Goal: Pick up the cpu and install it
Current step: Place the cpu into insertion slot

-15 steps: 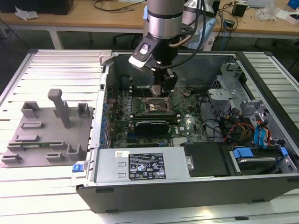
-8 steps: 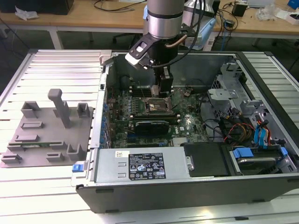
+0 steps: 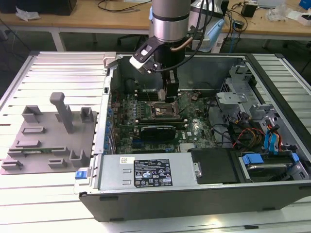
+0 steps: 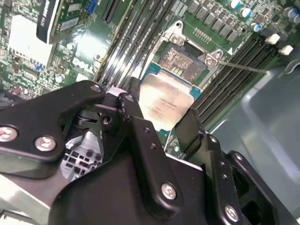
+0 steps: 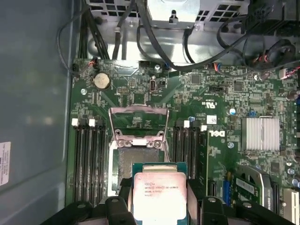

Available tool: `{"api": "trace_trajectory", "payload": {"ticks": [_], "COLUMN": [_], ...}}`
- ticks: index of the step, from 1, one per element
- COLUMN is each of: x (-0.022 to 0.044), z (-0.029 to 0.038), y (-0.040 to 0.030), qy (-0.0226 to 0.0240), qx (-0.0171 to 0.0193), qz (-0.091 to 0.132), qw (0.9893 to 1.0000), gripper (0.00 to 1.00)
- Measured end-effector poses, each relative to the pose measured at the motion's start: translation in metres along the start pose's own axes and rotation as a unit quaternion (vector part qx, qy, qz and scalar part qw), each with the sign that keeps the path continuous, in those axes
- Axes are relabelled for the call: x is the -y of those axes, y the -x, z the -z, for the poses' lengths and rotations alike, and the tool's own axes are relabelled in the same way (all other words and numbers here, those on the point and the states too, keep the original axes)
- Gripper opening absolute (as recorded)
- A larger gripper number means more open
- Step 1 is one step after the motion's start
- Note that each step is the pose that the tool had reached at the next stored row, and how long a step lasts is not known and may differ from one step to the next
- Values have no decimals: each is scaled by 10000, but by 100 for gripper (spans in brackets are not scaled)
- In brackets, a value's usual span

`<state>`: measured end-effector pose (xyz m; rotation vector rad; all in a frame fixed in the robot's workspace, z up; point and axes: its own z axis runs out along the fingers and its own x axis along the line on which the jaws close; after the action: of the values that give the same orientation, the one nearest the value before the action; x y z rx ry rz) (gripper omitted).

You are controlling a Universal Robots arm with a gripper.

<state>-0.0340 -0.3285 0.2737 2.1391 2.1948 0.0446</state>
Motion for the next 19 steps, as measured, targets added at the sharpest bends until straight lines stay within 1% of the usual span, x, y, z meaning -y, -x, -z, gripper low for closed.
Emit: {"api": "trace_trajectory", "payload": {"ticks": [2,5,10,15,17,19], "x": [9,30,62,71,73,76], "z": [-79,-170,-270,-370,-396,-443], "y": [-3,-7,-40,-98,-114,-133], "qy": [2,3,3,3,4,3], "qx": [-5,-7,-7,-9,-11,-11], "qz": [59,88,89,89,89,89], "qw": [10000,10000,10000,10000,10000,10000], "gripper": [55,55,55,55,55,55]}}
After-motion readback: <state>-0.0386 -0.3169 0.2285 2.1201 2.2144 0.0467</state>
